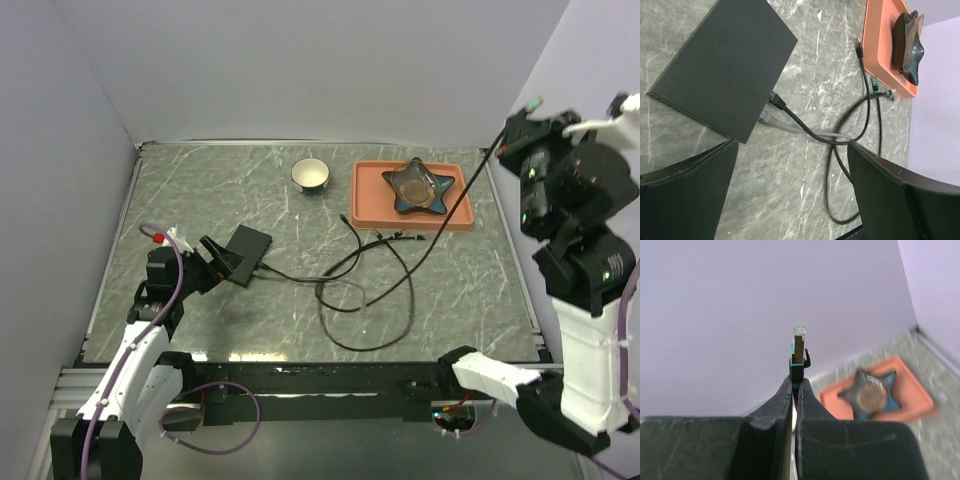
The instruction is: Insert the plug into the switch port
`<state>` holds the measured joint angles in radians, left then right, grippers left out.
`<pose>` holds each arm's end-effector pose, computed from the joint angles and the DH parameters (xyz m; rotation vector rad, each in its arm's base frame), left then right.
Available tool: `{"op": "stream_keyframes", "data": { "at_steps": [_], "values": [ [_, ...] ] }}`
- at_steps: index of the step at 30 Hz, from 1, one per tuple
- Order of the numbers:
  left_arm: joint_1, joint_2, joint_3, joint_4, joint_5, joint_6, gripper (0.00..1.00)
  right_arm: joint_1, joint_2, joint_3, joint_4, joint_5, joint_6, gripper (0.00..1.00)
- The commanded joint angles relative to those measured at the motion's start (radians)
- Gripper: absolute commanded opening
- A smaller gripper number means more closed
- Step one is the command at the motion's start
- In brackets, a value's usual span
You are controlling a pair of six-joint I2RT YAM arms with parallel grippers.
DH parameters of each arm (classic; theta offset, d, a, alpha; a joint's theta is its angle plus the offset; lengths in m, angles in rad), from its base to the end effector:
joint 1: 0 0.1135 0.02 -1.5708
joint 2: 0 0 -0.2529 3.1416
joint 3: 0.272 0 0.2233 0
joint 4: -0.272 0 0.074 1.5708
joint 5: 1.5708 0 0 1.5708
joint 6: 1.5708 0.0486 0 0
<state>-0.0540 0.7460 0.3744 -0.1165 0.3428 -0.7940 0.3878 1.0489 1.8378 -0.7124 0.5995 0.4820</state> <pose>0.1611 -0.0251 0.2068 -0.5645 2.0696 -0.8644 0.1184 0.0187 0.5364 0.5458 1.4109 0.2505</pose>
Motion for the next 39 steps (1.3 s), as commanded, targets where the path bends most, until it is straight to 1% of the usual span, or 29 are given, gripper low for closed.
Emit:
{"op": "stream_keyframes", "data": {
  "at_steps": [1, 2, 4, 6, 7, 8, 9, 10, 11, 13, 15, 18, 20, 21, 22, 23, 24, 26, 28, 29, 31, 32, 34, 35, 36, 38, 39],
  "values": [
    [-0.001, -0.008, 0.012, 0.037, 0.016, 0.015, 0.96, 0.051, 0.135, 0.221, 0.069, 0.095, -0.154, 0.0],
    [-0.001, -0.005, 0.012, 0.035, 0.019, 0.015, 0.96, 0.06, 0.144, 0.247, 0.097, 0.097, -0.204, 0.0],
    [-0.001, 0.001, 0.014, 0.04, 0.019, 0.015, 0.96, 0.088, 0.167, 0.313, 0.178, 0.111, -0.25, 0.0],
    [-0.001, 0.004, 0.011, 0.047, 0.024, 0.015, 0.96, 0.143, 0.177, 0.348, 0.263, 0.158, -0.353, 0.0],
    [-0.001, 0.006, 0.006, 0.051, 0.025, 0.01, 0.96, 0.167, 0.183, 0.356, 0.36, 0.183, -0.399, 0.0],
    [-0.001, 0.007, 0.006, 0.054, 0.03, 0.01, 0.96, 0.215, 0.187, 0.36, 0.41, 0.218, -0.472, 0.0],
    [-0.001, 0.012, 0.006, 0.057, 0.03, 0.013, 0.96, 0.232, 0.191, 0.376, 0.451, 0.23, -0.535, 0.0],
    [-0.001, 0.013, 0.006, 0.057, 0.032, 0.013, 0.96, 0.249, 0.201, 0.383, 0.531, 0.24, -0.574, 0.0],
    [-0.001, 0.016, 0.006, 0.055, 0.035, 0.013, 0.96, 0.262, 0.207, 0.394, 0.557, 0.241, -0.633, 0.0],
    [-0.001, 0.021, 0.006, 0.052, 0.033, 0.016, 0.96, 0.286, 0.227, 0.431, 0.582, 0.23, -0.663, 0.0],
    [-0.001, 0.024, 0.009, 0.051, 0.033, 0.021, 0.96, 0.292, 0.235, 0.448, 0.568, 0.176, -0.663, 0.0],
    [-0.001, 0.023, 0.004, 0.057, 0.035, 0.018, 0.96, 0.292, 0.232, 0.399, 0.539, 0.114, -0.631, 0.0],
    [-0.001, 0.026, 0.006, 0.058, 0.035, 0.015, 0.96, 0.292, 0.238, 0.364, 0.502, 0.036, -0.593, 0.0],
    [-0.001, 0.029, 0.004, 0.058, 0.033, 0.018, 0.96, 0.292, 0.244, 0.332, 0.437, 0.013, -0.573, 0.0],
    [-0.001, 0.029, 0.006, 0.057, 0.032, 0.024, 0.96, 0.292, 0.259, 0.315, 0.403, -0.072, -0.556, 0.0],
    [-0.001, 0.03, 0.006, 0.046, 0.025, 0.026, 0.96, 0.293, 0.269, 0.293, 0.38, -0.104, -0.531, 0.0],
    [-0.001, 0.032, 0.006, 0.044, 0.024, 0.03, 0.96, 0.293, 0.276, 0.247, 0.319, -0.156, -0.519, 0.0],
    [-0.001, 0.033, 0.006, 0.044, 0.024, 0.03, 0.96, 0.293, 0.315, 0.194, 0.268, -0.315, -0.513, 0.0],
    [-0.001, 0.036, 0.006, 0.051, 0.027, 0.029, 0.96, 0.295, 0.368, 0.115, 0.193, -0.41, -0.513, 0.0],
    [-0.001, 0.038, 0.004, 0.051, 0.028, 0.03, 0.96, 0.302, 0.387, 0.085, 0.177, -0.54, -0.528, 0.0],
    [-0.001, 0.036, 0.003, 0.058, 0.03, 0.029, 0.96, 0.309, 0.436, -0.024, 0.165, -0.656, -0.546, 0.0],
    [-0.001, 0.036, 0.0, 0.067, 0.038, 0.027, 0.96, 0.318, 0.451, -0.064, 0.162, -0.749, -0.587, 0.0],
    [-0.001, 0.027, -0.014, 0.099, 0.065, 0.022, 0.96, 0.341, 0.494, -0.17, 0.153, -0.802, -0.618, 0.0],
    [-0.001, 0.023, -0.015, 0.103, 0.065, 0.024, 0.96, 0.347, 0.506, -0.208, 0.149, -0.848, -0.658, 0.0],
    [-0.001, 0.013, -0.02, 0.109, 0.065, 0.024, 0.96, 0.364, 0.519, -0.283, 0.149, -0.907, -0.671, 0.0],
    [-0.001, 0.001, -0.035, 0.152, 0.071, 0.015, 0.96, 0.381, 0.546, -0.357, 0.171, -0.966, -0.712, 0.0],
    [-0.001, -0.005, -0.054, 0.172, 0.082, 0.006, 0.96, 0.394, 0.553, -0.432, 0.188, -0.969, -0.714, 0.0]
  ]
}}
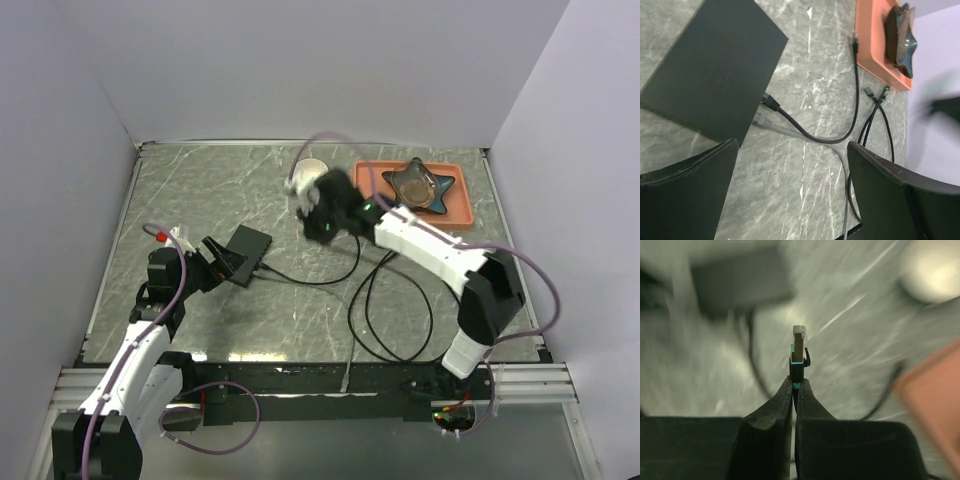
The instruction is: Insert the plug into the switch port
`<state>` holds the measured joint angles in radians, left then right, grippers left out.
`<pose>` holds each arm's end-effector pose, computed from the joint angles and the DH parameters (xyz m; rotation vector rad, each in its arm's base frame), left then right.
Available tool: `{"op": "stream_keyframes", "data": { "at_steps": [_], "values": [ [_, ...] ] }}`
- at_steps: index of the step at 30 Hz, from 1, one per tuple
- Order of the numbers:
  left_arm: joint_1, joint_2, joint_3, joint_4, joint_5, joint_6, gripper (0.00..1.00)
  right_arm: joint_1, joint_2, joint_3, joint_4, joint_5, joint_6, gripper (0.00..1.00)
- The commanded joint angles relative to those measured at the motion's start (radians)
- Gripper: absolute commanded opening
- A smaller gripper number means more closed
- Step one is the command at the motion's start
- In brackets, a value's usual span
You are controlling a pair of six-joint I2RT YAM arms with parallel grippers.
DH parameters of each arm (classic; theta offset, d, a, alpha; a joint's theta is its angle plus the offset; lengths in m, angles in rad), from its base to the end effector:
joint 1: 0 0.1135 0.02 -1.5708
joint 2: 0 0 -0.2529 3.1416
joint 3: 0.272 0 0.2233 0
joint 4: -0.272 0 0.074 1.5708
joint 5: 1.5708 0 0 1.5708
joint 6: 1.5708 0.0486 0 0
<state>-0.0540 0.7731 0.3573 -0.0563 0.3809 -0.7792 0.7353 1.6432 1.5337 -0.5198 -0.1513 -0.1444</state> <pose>0.1649 -0.0270 0.2039 -0.5168 2.0661 -0.8969 0.2601 0.2451 0.3300 -1.0295 1.9852 0.4931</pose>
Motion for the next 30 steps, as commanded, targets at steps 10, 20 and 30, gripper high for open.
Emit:
{"op": "stream_keyframes", "data": {
  "at_steps": [10, 20, 30],
  "values": [
    [-0.001, 0.045, -0.146, 0.476, 0.262, -0.088, 0.99, 0.053, -0.109, -0.458, 0.38, -0.41, 0.046, 0.0],
    [-0.023, -0.027, -0.159, 0.532, 0.331, -0.066, 0.92, 0.055, -0.097, -0.431, 0.394, -0.51, 0.083, 0.0],
    [-0.158, -0.02, -0.071, 0.403, 0.202, -0.038, 0.83, 0.082, -0.132, -0.405, 0.331, -0.329, 0.126, 0.0]
  ]
}}
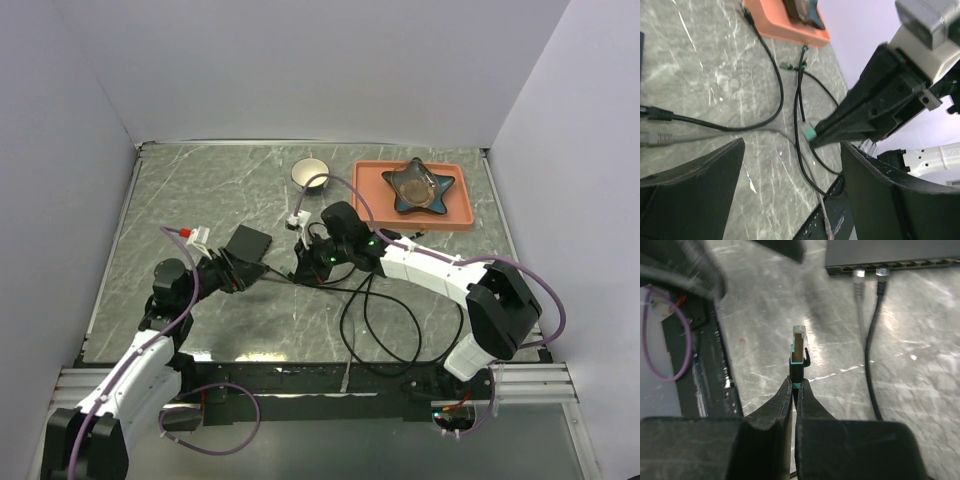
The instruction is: Insert the plug into the switch port
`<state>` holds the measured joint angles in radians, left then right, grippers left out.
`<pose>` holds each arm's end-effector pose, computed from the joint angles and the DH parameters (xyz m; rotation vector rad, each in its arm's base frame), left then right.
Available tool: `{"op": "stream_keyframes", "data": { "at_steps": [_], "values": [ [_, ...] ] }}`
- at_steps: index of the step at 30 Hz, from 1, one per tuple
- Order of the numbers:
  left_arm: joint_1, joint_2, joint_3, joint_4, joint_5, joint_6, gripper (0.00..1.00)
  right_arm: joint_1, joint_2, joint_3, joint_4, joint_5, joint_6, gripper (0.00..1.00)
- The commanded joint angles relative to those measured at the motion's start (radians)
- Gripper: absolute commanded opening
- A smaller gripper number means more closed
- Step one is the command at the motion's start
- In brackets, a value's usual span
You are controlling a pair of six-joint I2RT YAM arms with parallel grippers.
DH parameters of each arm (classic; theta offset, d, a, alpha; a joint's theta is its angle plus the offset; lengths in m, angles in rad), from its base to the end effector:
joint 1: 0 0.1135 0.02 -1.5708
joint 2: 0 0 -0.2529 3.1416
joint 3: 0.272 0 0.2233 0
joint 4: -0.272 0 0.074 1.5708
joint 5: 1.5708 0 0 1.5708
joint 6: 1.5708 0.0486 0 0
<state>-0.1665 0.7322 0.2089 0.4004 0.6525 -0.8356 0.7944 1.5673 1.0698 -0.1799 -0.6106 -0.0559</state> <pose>0.1529 -0.0556 0.2132 -0.0809 1.8423 -1.2745 0.2082 0.2517 0.2451 -1.2643 1.9511 1.0731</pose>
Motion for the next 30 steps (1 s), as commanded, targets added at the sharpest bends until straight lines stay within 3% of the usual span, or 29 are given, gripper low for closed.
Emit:
{"op": "stream_keyframes", "data": {
  "at_steps": [1, 3, 7, 11, 20, 30],
  "values": [
    [-0.053, 0.033, 0.095, -0.079, -0.108, 0.015, 0.82, 0.046, -0.061, 0.064, -0.021, 0.24, 0.034, 0.0],
    [-0.068, 0.071, 0.13, -0.133, -0.14, -0.006, 0.82, 0.077, -0.069, 0.073, -0.042, 0.351, 0.03, 0.0],
    [-0.083, 0.11, 0.133, -0.091, -0.145, -0.062, 0.81, 0.179, -0.069, 0.087, -0.061, 0.637, 0.001, 0.0],
    [-0.108, 0.133, 0.142, -0.103, -0.189, -0.073, 0.8, 0.247, -0.064, 0.091, -0.056, 0.762, -0.022, 0.0],
    [-0.153, 0.182, 0.15, -0.067, -0.201, -0.076, 0.71, 0.292, -0.036, 0.128, -0.066, 0.804, -0.022, 0.0],
    [-0.186, 0.164, 0.144, -0.02, -0.237, -0.102, 0.68, 0.315, -0.004, 0.162, -0.087, 0.824, -0.012, 0.0]
  ]
}}
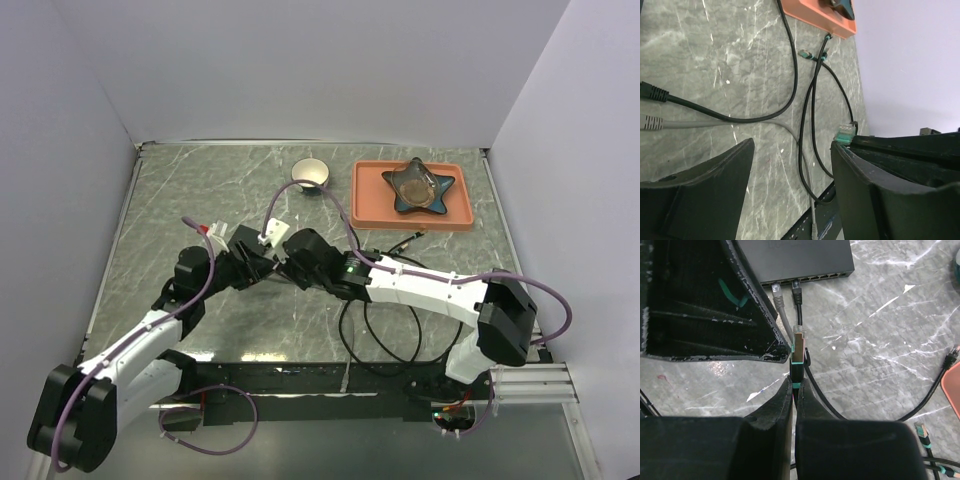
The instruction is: Insert the plug into the switch port
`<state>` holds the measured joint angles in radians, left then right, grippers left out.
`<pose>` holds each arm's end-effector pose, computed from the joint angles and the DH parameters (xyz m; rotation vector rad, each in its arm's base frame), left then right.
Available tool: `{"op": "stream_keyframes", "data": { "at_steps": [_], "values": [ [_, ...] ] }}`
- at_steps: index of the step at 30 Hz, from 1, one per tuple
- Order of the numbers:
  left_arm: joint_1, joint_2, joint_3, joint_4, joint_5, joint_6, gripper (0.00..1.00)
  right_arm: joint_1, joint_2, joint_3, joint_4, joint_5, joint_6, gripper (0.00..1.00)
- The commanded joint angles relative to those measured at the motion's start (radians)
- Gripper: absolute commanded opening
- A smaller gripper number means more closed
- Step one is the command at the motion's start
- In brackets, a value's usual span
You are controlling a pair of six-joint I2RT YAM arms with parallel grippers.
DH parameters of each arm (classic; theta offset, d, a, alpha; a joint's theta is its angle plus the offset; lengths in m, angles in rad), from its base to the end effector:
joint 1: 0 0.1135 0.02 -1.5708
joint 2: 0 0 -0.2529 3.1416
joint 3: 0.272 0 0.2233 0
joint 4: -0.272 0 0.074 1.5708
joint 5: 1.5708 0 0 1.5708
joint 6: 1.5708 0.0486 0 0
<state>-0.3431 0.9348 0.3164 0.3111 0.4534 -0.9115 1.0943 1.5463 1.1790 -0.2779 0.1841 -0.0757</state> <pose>0.1736 -0.0846 0.2055 -0.2400 2.0423 -1.2496 0.1608 0.2922 0.2718 -1.1431 1.9115 0.3619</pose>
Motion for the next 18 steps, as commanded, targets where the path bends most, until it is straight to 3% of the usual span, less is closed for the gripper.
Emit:
{"op": "stream_keyframes", "data": {
  "at_steps": [1, 8, 18],
  "values": [
    [-0.01, -0.065, 0.03, 0.072, -0.044, -0.029, 0.68, 0.015, 0.021, 0.053, 0.008, 0.032, 0.011, 0.0],
    [-0.011, -0.142, 0.021, 0.057, -0.061, -0.023, 0.68, 0.022, 0.031, 0.054, 0.014, 0.006, 0.019, 0.0],
    [-0.027, -0.059, 0.018, 0.129, -0.027, -0.036, 0.62, 0.041, 0.014, 0.067, 0.014, -0.023, 0.022, 0.0]
  ]
}}
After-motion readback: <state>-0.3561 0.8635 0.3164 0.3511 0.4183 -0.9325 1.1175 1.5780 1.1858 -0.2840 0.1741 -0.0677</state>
